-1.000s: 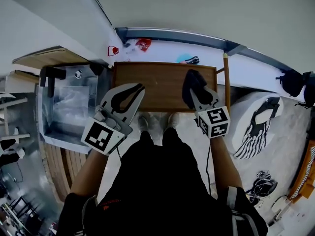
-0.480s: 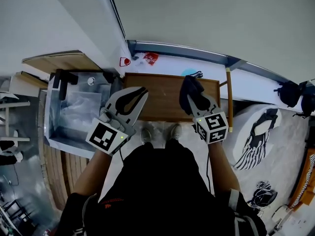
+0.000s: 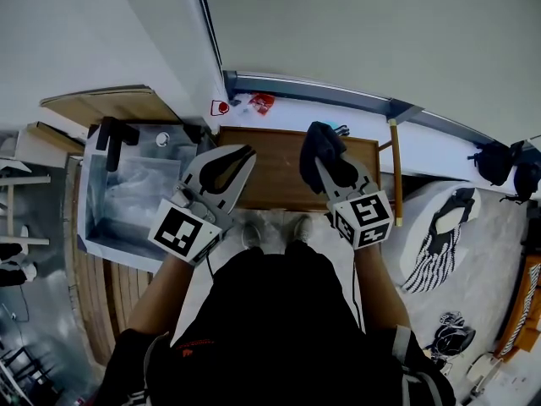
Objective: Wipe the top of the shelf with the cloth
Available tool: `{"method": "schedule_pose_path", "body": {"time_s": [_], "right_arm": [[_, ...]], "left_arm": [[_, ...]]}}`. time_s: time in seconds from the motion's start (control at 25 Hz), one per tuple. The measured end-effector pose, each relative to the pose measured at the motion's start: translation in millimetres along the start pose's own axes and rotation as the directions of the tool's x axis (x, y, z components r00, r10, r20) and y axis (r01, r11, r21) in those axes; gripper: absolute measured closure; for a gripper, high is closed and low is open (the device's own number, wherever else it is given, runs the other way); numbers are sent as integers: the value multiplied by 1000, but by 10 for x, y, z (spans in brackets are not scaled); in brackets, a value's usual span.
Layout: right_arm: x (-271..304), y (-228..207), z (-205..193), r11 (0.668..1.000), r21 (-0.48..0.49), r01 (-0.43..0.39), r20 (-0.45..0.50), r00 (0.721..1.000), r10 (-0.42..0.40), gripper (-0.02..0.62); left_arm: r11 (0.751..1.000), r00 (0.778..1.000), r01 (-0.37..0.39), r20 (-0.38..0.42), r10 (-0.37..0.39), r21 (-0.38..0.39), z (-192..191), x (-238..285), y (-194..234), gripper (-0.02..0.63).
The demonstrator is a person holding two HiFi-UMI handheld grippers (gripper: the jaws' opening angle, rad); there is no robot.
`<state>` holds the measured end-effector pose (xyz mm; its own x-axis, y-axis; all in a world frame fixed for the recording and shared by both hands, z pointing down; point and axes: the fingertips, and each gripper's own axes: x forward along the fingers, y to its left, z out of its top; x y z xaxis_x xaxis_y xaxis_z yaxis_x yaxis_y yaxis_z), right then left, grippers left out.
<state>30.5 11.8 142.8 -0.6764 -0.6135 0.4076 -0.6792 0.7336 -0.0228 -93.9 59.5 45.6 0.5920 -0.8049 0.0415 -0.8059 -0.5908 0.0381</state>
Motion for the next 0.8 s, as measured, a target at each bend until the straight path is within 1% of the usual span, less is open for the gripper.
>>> {"method": "schedule_pose_path", "body": {"time_s": [0.36, 0.8], "right_arm": [[46, 94, 168, 1000, -5, -20, 27, 999, 20, 537], [65, 83, 145, 999, -8, -34, 19, 999, 34, 537]], "left_arm": [[1000, 1000, 1, 9, -1, -1, 24, -17, 33, 566], [1000, 1000, -2, 9, 2, -10, -7, 36, -3, 566]]}}
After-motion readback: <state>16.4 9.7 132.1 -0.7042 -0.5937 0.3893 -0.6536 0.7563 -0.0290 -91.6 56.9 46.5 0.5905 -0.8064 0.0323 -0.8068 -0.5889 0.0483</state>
